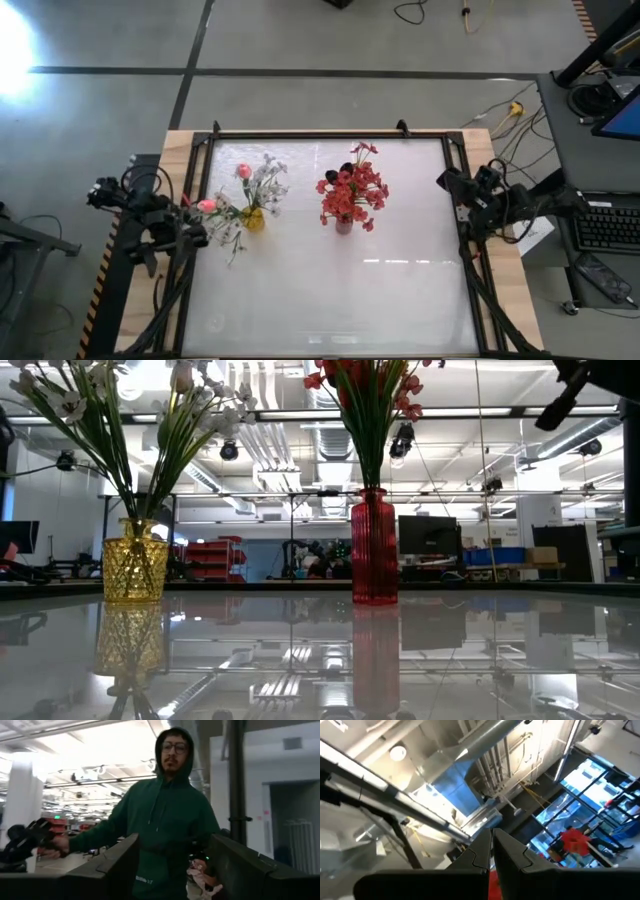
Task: Sort flowers into vase by color
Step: Return to Home Position
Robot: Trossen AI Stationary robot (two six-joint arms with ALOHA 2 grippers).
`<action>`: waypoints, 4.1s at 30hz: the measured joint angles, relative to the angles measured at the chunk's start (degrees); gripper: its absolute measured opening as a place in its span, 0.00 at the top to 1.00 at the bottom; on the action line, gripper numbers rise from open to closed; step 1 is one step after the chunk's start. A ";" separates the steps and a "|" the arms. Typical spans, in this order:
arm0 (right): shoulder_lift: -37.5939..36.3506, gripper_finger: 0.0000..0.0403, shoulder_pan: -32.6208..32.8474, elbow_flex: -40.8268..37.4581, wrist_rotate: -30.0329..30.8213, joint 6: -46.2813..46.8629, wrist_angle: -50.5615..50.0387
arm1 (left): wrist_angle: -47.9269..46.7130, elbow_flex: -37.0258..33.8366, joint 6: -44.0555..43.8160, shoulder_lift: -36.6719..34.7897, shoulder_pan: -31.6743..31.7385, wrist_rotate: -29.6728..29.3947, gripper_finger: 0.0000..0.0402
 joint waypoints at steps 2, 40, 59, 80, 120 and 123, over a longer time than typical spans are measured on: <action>0.00 0.97 0.00 -1.67 1.50 0.25 1.64 | 0.02 -0.06 0.67 -0.13 -0.57 0.92 0.43; -9.64 0.97 -0.04 -2.29 7.93 -22.54 -47.27 | -22.79 0.90 13.64 4.63 -0.53 -33.58 0.43; -9.68 0.97 -0.07 -2.26 19.26 -29.14 -47.47 | -31.90 -0.09 20.32 7.45 -0.59 -33.59 0.43; -3.89 0.97 0.24 -2.26 10.74 -21.14 -47.40 | -34.20 -0.09 25.19 8.11 -0.59 -40.34 0.43; -0.96 0.97 0.24 -2.33 -10.87 -19.83 -47.46 | -34.20 -0.09 25.17 8.13 -0.59 -40.28 0.43; -0.96 0.97 0.24 -2.33 -10.89 -19.83 -47.46 | -34.19 -0.09 25.17 8.13 -0.59 -40.28 0.43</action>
